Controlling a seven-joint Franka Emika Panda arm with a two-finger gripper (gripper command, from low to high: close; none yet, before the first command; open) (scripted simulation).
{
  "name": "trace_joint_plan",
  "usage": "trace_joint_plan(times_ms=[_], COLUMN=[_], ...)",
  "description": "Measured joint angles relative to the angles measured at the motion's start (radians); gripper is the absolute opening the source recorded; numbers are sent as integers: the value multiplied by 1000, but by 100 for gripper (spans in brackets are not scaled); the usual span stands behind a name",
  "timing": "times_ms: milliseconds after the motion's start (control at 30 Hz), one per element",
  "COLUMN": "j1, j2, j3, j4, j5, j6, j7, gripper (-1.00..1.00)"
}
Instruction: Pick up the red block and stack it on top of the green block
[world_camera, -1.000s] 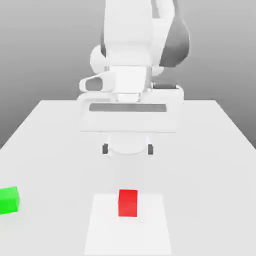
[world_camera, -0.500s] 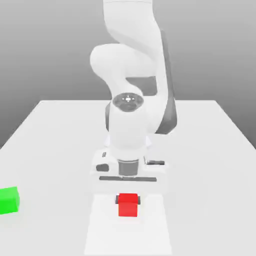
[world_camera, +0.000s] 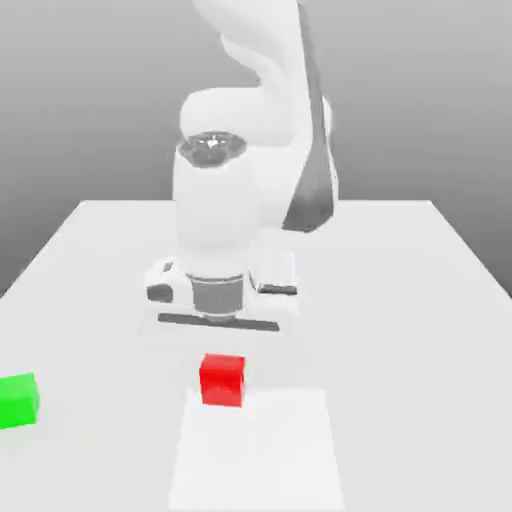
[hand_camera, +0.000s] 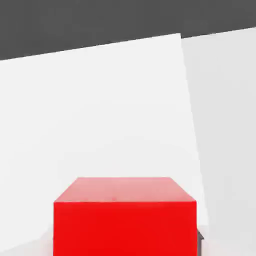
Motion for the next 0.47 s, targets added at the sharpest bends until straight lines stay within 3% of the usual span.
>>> trace_joint_plan(times_ms=[200,333,367,467], j1=[-291,-354,-366,-366], j2=[84,227,260,260], j3=[-151,-129,-114,-114], j4=[182,240,244,244], j5=[41,136,159,159], j6=[-102,-24,3,3], j7=[-42,-110,-127,-127], gripper=[-100,-100,100,100])
